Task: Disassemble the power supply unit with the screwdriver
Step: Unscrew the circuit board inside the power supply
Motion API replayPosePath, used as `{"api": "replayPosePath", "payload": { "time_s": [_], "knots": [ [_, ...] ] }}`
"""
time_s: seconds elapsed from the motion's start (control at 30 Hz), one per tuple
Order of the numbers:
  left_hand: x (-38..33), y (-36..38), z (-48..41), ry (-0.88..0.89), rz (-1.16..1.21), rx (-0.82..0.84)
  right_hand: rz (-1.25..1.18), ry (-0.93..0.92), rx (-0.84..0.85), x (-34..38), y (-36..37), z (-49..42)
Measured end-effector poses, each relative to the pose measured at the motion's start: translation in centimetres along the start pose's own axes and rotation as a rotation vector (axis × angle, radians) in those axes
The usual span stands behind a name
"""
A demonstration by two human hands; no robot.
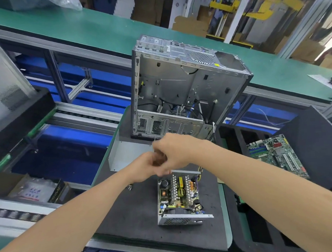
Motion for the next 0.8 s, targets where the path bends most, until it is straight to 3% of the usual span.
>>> {"api": "replayPosePath", "payload": {
  "time_s": [0.03,0.1,0.17,0.23,0.43,0.5,0.6,0.73,0.8],
  "knots": [
    [-0.2,0.1,0.1,0.013,0.028,0.012,0.036,0.148,-0.019,-0.7,-0.4,-0.1],
    [-0.1,0.3,0.0,0.017,0.061,0.019,0.01,0.399,0.111,-1.3,0.4,0.4],
    [0.1,0.4,0.0,0.004,0.036,0.046,-0.113,0.477,0.239,-0.5,1.6,0.7],
    [0.1,0.4,0.0,-0.012,0.061,0.058,-0.039,0.35,0.194,0.0,1.3,0.3],
    [0.2,0.0,0.1,0.008,-0.026,0.055,0.123,-0.374,0.058,1.9,0.4,0.4],
    [0.1,0.2,0.1,0.022,-0.037,0.066,0.166,-0.443,0.011,2.2,0.4,0.4],
    [0.5,0.2,-0.2,0.0,-0.043,0.03,0.115,-0.297,0.095,1.4,0.4,0.1],
    [0.4,0.4,-0.1,0.021,0.0,0.051,0.165,0.236,0.123,-1.3,-0.7,-0.2],
    [0.5,0.4,0.0,0.016,0.004,0.059,0.037,0.376,0.253,-0.8,0.7,0.2]
  ]
}}
Point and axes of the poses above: each hand's wrist, its own z-axis away from the middle knuckle, its own y-axis out of the palm, x = y × z, the point moved 7 cm from there along -z, towards the middle knuckle, and after that the axes turned 15 degrees about -x, right-handed, at the moved point
